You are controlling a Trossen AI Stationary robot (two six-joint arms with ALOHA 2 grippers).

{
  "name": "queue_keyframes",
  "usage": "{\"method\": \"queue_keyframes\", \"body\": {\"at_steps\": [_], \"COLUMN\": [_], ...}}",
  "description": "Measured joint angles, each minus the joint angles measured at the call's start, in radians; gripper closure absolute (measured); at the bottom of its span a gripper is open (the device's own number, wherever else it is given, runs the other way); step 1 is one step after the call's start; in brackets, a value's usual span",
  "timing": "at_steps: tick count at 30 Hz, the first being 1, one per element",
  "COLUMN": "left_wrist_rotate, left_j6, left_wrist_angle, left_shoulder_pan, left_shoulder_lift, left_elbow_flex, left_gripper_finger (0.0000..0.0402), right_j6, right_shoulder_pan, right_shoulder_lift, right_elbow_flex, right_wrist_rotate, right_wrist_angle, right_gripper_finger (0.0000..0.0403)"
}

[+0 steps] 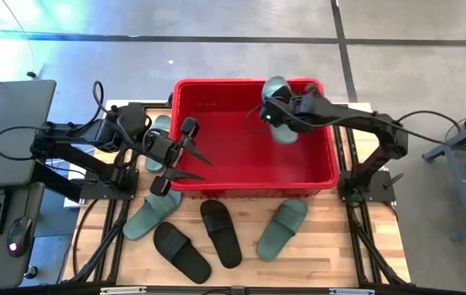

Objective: Pick and place slides into bin
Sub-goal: Put the green slide into the red bin

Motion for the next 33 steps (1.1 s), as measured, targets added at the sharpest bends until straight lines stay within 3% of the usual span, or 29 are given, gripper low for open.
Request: {"method": "queue_keyframes", "body": {"at_steps": [5, 13, 22, 28, 33], "left_wrist_rotate": [-0.001, -0.002, -0.001, -0.001, -0.001], "left_j6": [0.000, 0.076, 0.124, 0.121, 0.120], "left_wrist_angle": [0.000, -0.017, -0.014, -0.015, -0.015], "left_shoulder_pan": [0.000, 0.000, 0.000, 0.000, 0.000], "left_shoulder_lift": [0.000, 0.002, 0.002, 0.002, 0.002], "left_elbow_flex": [0.000, 0.000, 0.000, 0.000, 0.000], "left_gripper_finger": [0.0245, 0.0245, 0.0245, 0.0245, 0.0245], "right_j6": [0.002, 0.089, 0.082, 0.066, 0.042], "right_shoulder_pan": [-0.054, -0.116, -0.160, -0.219, -0.244], "right_shoulder_lift": [0.000, 0.000, -0.001, -0.002, -0.002], "right_elbow_flex": [-0.248, -0.483, -0.581, -0.605, -0.606], "right_wrist_rotate": [-0.043, -0.130, -0.165, -0.252, -0.350], "right_wrist_angle": [0.260, 0.419, 0.526, 0.616, 0.658], "right_gripper_finger": [0.0403, 0.0403, 0.0403, 0.0397, 0.0367]}}
